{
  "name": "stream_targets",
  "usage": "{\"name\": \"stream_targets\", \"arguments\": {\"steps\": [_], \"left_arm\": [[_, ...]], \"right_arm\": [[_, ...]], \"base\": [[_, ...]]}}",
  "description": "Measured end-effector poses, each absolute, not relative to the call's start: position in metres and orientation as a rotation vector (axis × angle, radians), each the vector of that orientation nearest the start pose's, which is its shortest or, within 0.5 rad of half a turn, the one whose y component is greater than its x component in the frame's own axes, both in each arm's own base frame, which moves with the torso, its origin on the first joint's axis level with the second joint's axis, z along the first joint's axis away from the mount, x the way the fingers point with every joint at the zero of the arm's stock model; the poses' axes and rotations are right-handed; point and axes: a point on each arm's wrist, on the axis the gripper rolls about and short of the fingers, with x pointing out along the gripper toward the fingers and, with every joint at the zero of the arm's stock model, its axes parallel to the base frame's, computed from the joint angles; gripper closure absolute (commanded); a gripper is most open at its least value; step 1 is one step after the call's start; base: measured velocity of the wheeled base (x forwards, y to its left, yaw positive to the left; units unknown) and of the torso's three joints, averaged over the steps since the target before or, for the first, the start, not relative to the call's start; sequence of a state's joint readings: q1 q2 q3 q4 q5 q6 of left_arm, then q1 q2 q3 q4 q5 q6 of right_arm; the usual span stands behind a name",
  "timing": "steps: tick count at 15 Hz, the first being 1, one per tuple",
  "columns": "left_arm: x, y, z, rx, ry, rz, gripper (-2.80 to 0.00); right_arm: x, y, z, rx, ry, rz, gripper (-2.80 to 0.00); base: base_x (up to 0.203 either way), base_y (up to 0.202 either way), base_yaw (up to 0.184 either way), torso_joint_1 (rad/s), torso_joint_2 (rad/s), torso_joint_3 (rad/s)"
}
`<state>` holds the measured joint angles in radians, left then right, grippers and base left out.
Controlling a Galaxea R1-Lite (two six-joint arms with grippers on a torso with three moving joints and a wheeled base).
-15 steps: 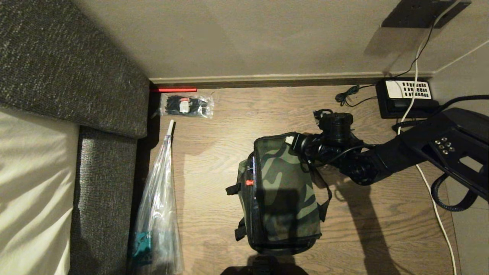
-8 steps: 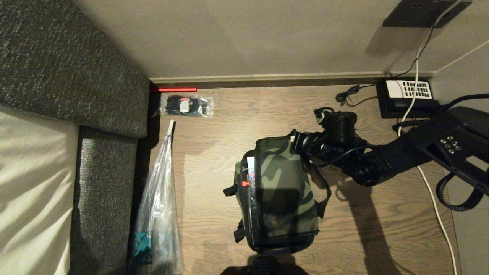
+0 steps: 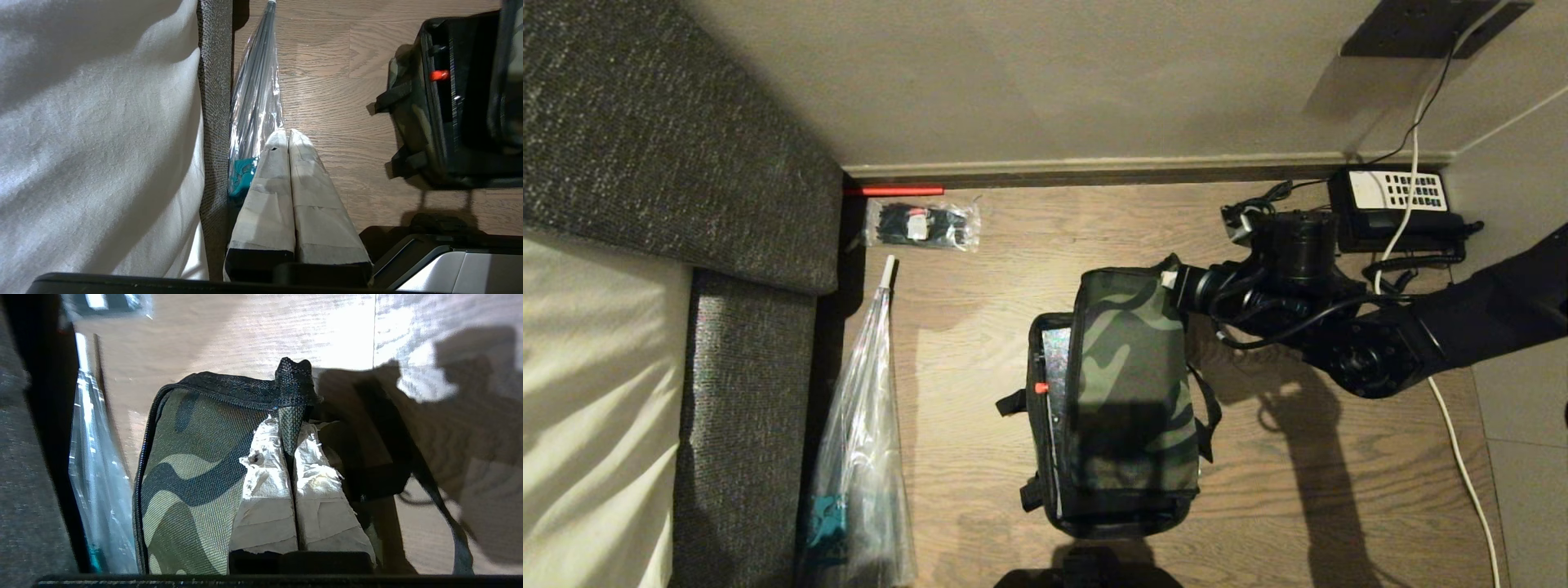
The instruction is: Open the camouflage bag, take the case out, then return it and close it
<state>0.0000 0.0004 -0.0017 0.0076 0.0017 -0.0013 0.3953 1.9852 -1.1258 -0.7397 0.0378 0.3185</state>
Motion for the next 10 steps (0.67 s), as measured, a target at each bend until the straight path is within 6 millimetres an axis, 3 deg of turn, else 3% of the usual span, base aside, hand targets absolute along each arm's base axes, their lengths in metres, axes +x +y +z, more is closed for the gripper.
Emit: {"name": "stream_targets", "arguments": {"steps": [4,10], "left_arm": [[-0.023,0.000,0.075,-0.001,0.006,0.002,0.00],[-0.023,0.000,0.075,-0.001,0.006,0.001,0.00]], "right_arm": [[0.352,0.148,0.195,0.290,0.133,0.427,0.00],[0.348,0.156,0.162,0.167,0.268,0.454,0.00]], "base": [[0.000,0.000,0.000,0.000,0.00,0.000],[0.000,0.000,0.000,0.000,0.00,0.000]]}}
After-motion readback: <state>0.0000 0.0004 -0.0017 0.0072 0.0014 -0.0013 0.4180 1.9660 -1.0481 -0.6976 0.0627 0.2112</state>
